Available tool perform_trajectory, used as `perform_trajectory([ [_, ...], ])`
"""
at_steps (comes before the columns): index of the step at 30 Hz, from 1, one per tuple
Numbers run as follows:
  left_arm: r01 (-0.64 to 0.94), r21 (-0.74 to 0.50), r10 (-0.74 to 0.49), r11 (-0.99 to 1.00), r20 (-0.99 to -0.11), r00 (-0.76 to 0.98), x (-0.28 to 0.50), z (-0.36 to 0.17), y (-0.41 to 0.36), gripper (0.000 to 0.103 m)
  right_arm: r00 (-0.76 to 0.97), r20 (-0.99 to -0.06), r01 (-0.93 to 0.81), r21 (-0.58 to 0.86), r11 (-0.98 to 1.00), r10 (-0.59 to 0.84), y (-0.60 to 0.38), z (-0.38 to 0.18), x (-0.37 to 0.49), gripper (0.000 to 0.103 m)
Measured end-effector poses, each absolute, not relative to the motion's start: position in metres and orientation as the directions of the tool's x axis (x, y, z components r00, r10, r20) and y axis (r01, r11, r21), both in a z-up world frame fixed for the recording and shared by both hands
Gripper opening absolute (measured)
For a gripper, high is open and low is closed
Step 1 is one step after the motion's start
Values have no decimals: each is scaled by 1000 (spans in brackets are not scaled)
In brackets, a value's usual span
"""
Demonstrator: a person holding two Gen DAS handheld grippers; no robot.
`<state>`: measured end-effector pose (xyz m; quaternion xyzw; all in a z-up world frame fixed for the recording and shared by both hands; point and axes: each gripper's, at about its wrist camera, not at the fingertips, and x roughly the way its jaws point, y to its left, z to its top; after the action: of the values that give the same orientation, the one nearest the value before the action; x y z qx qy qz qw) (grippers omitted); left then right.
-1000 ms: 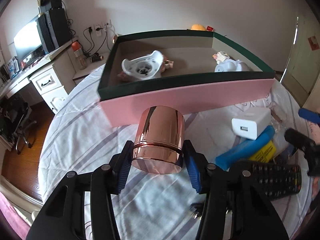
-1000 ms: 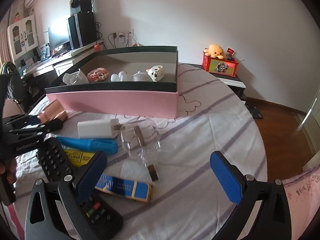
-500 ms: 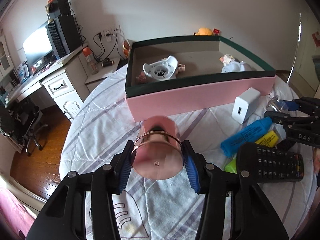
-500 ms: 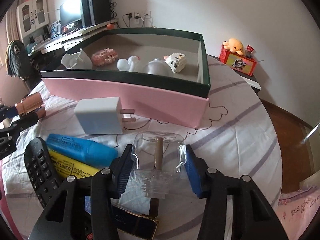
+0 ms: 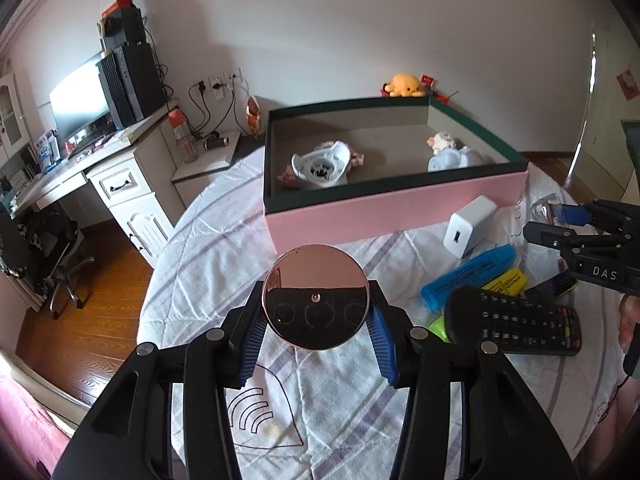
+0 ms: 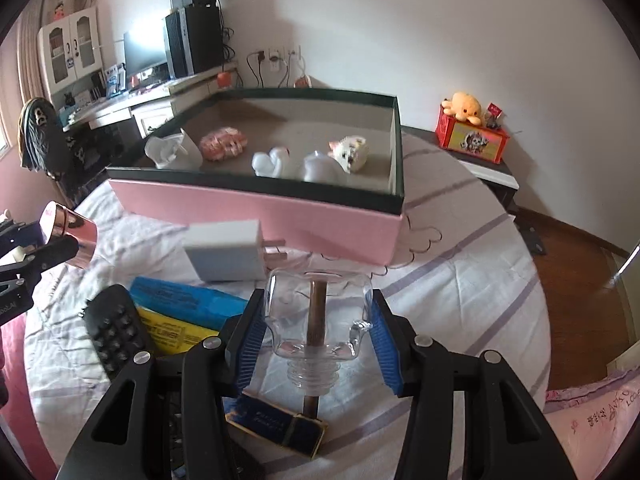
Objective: Organize rigid objects
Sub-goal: 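Grasp and lift the clear glass bottle with the right tool while the left tool lifts the cup, then carry the cup with the left tool while the right tool carries the bottle into the pink box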
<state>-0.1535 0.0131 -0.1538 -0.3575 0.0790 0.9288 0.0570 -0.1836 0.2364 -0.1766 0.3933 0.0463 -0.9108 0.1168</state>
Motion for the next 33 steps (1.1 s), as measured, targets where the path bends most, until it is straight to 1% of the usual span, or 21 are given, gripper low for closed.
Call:
perform_trajectory([
  [11,-187,100,80,-977,-642,-763,-146,-133,21,48,-692,-689,286,10,-958,-213,227,-151,-170,50],
  [19,-209,107,108,-972,-588,-802,-153,-102,33,48,-721,-647,322,3,-947,-247,216,-123,-172,51],
  [23,-239,115,136,-964,-560,-817,-171,-83,42,48,-733,-629,344,-13,-939,-259,209,-107,-182,51],
  [26,-276,96,177,-956,-561,-808,-191,-75,49,48,-739,-618,358,-22,-934,-269,204,-98,-193,51],
  [29,-295,88,194,-951,-572,-797,-220,-71,56,48,-738,-618,370,-34,-928,-272,198,-90,-212,51],
  [33,-309,98,188,-946,-609,-770,-266,-76,70,48,-723,-635,383,-42,-923,-271,193,-87,-247,51],
])
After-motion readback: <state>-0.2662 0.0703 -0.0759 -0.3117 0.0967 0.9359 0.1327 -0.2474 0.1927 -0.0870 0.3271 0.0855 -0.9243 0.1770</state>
